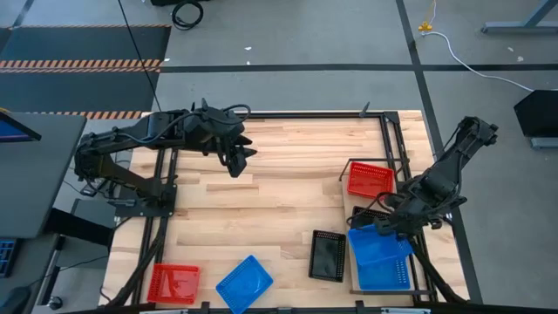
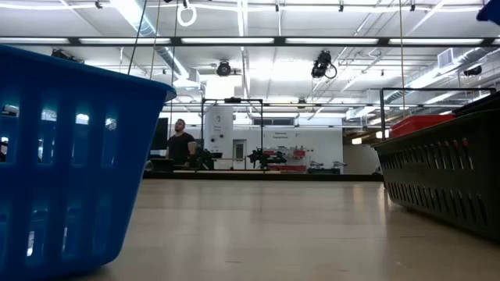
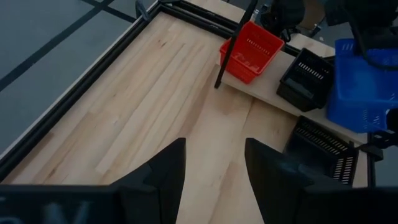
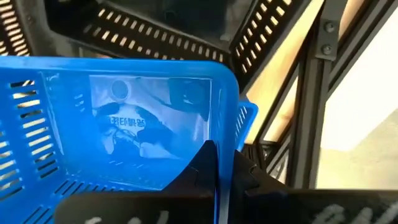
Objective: Stack baskets on shelf by color
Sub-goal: Stack the top blue bin on top of the blue bin on the shelf, then stack the black bin on top of the black bin on the shelf
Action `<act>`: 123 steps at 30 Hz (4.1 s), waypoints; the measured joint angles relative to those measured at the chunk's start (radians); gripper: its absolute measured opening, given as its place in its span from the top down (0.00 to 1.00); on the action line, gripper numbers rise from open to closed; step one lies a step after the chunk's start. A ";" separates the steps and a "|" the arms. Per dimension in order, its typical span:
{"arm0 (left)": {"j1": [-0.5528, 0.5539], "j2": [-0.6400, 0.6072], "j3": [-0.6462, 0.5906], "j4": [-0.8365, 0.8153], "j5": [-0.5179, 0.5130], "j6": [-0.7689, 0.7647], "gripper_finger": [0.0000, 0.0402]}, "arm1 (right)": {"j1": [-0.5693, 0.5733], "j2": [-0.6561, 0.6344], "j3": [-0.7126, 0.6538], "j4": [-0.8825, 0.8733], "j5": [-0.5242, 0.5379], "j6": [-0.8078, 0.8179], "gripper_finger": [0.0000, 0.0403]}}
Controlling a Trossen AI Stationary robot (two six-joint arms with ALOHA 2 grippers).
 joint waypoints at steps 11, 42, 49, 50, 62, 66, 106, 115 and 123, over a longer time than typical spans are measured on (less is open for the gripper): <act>0.000 0.000 0.000 -0.007 0.000 -0.062 0.57 | 0.080 0.080 0.000 0.024 -0.010 0.035 0.98; -0.008 0.000 0.000 -0.006 -0.035 -0.179 0.57 | 0.197 0.385 0.263 -0.199 0.018 0.092 0.74; -0.008 0.000 0.000 -0.007 -0.036 -0.171 0.57 | 0.196 0.423 0.300 -0.213 0.065 0.062 0.64; -0.008 0.000 0.000 -0.007 -0.036 -0.170 0.57 | 0.196 0.421 0.300 -0.213 0.088 0.046 0.63; -0.088 0.000 0.000 -0.311 0.003 -0.204 0.57 | 0.064 0.332 0.357 -0.207 0.574 -0.271 0.61; -0.123 0.000 0.000 -0.435 -0.002 -0.319 0.57 | -0.048 0.349 0.357 -0.122 0.565 -0.605 0.61; -0.481 0.000 0.000 -0.366 -0.276 -0.878 0.57 | -0.540 0.882 0.355 0.253 -0.004 -1.952 0.61; -0.461 0.000 0.000 -0.368 -0.284 -0.806 0.57 | -0.547 0.977 0.355 0.274 -0.003 -1.952 0.65; -0.416 0.000 0.000 -0.369 -0.290 -0.677 0.57 | -0.597 0.949 0.355 0.261 0.030 -1.947 0.97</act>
